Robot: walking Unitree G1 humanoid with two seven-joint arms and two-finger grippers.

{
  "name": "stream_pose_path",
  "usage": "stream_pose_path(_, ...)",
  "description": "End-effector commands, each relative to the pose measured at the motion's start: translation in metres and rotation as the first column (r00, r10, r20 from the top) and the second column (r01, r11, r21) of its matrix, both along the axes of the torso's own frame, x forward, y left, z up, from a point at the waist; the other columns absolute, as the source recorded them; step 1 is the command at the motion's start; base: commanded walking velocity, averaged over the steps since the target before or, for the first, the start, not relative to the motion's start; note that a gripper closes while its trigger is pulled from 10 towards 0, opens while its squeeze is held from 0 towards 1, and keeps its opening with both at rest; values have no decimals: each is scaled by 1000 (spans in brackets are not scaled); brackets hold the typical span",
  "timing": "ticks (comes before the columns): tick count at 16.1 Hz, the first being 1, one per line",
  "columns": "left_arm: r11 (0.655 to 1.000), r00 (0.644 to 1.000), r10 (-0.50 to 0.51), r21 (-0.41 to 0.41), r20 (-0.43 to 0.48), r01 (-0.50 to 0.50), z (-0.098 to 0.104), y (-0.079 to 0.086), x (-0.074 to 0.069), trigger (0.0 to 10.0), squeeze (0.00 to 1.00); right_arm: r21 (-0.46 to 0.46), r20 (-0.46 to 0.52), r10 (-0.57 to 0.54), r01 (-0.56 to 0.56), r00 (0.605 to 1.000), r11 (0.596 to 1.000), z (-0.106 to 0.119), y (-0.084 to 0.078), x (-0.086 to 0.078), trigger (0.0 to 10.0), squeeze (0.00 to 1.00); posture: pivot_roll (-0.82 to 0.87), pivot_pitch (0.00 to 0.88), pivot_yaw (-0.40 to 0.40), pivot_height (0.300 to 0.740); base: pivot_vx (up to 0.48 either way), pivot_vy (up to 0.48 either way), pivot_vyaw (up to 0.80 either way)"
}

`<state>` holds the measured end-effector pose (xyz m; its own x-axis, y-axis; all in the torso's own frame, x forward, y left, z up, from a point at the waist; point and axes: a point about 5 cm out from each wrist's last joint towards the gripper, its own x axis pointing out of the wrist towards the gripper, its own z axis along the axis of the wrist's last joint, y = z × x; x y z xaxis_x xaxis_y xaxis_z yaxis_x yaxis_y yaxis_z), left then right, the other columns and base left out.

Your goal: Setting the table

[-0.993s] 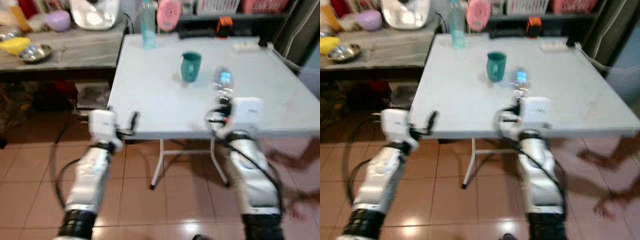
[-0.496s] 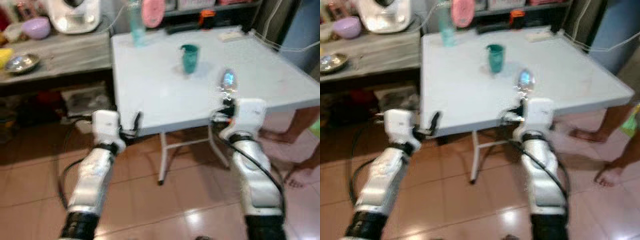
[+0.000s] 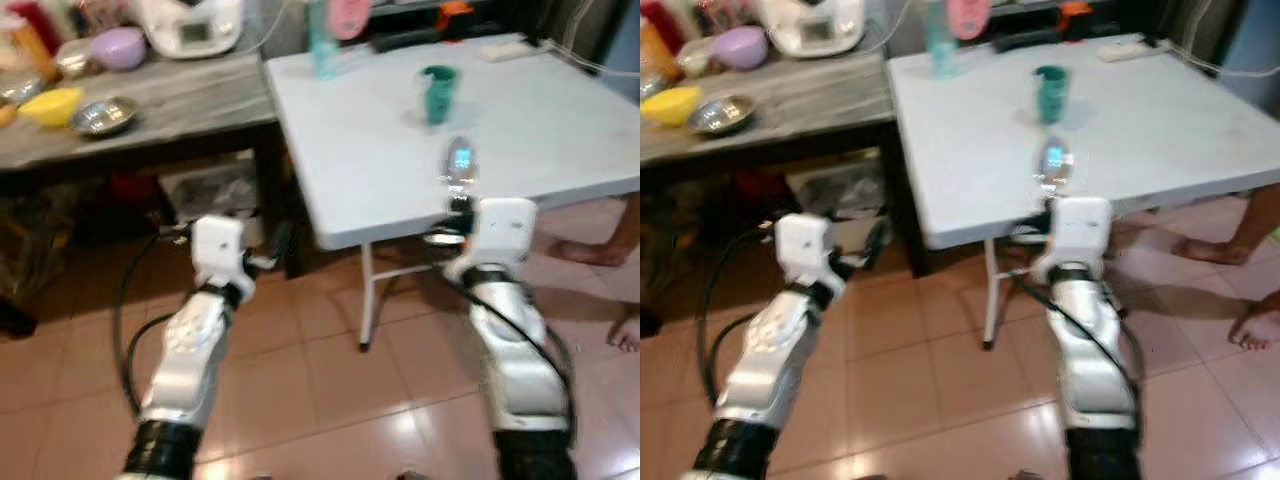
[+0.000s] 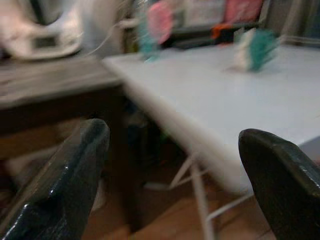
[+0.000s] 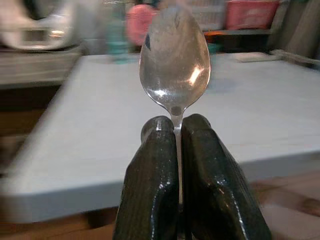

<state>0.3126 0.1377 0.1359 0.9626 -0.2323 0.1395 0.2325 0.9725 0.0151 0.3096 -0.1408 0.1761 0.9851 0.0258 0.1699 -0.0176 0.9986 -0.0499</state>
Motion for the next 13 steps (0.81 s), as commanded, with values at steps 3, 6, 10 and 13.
stream_pose_path(3,1000,1000,3,-2,0,-3,1,0,1,10000,0,-1,23,-12,12,1000,1000,5,-5,0,10000,0,-27,110,79,740,0,460,415)
stream_pose_path(6,1000,1000,-1,-1,-5,1,0,-2,1,10000,0,4,19,-9,9,1000,1000,4,-4,0,10000,0,-27,111,79,740,0,461,625)
stream_pose_path(10,1000,1000,-2,2,-11,2,-2,-2,0,10000,0,3,14,0,0,1000,1000,3,-4,-1,10000,0,-28,113,78,740,0,460,728)
stream_pose_path(13,1000,1000,-2,-12,-15,2,-2,-3,1,10000,0,18,9,-1,1,1000,1000,2,-4,-1,10000,0,-29,114,79,740,0,280,673)
